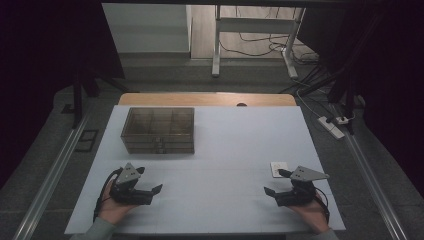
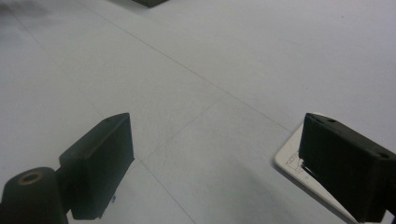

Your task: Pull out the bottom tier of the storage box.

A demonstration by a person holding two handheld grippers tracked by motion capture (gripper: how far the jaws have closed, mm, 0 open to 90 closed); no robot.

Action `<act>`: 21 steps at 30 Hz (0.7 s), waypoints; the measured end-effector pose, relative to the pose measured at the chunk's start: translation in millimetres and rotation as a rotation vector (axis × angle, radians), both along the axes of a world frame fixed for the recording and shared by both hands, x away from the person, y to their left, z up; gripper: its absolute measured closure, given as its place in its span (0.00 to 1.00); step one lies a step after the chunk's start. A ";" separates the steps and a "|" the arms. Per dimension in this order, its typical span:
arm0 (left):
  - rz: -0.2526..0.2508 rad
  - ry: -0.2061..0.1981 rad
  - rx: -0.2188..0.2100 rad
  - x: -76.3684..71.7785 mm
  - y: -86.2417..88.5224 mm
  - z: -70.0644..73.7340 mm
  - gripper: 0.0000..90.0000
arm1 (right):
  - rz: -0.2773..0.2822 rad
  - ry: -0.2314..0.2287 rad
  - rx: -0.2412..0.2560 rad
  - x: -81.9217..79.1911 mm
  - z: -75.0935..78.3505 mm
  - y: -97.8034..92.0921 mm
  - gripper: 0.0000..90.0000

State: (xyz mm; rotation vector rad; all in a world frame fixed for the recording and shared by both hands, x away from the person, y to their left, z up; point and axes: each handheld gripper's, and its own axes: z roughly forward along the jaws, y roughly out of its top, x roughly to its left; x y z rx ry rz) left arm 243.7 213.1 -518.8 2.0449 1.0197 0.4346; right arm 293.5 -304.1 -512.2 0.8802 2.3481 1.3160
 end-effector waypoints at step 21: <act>-0.001 -0.059 0.051 -1.0 -2.2 -2.6 0.12 | -0.026 -0.013 -0.010 0.9 -0.7 -2.5 0.12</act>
